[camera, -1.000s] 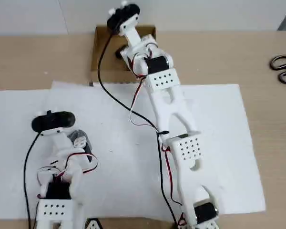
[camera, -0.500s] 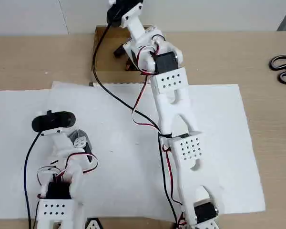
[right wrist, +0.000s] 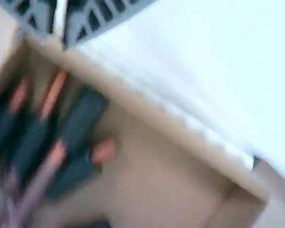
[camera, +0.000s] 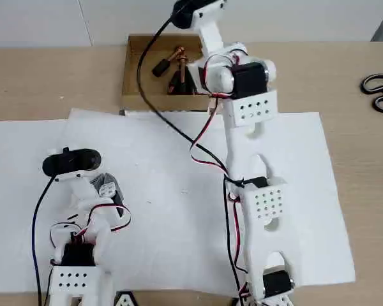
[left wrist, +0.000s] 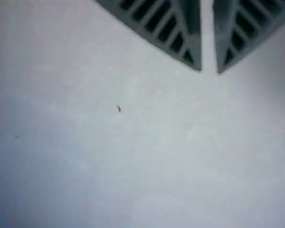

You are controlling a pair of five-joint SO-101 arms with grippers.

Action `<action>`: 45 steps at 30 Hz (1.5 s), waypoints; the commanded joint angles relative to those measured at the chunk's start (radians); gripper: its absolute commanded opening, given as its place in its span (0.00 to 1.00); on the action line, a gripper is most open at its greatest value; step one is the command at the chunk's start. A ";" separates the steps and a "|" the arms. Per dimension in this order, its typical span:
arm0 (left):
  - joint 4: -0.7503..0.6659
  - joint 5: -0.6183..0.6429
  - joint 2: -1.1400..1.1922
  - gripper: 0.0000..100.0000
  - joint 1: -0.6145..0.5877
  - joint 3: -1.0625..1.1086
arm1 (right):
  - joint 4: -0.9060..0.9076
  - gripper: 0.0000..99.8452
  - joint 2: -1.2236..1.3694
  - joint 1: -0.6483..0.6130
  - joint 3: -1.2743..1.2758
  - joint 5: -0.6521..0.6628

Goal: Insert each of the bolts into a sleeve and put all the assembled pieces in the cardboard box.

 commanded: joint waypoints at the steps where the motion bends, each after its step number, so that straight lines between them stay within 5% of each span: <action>1: -0.018 0.000 -0.011 0.01 0.005 -0.005 | 0.030 0.00 -0.124 0.062 -0.025 -0.066; 10: -0.018 0.000 -0.011 0.01 0.005 -0.005 | 0.038 0.00 -0.444 0.137 0.293 -0.069; 27: -0.018 0.000 -0.011 0.01 0.005 -0.005 | 0.021 0.00 -1.248 0.289 1.346 -0.180; 45: -0.018 0.000 -0.011 0.01 0.005 -0.005 | -0.357 0.00 -1.917 0.369 2.417 -0.222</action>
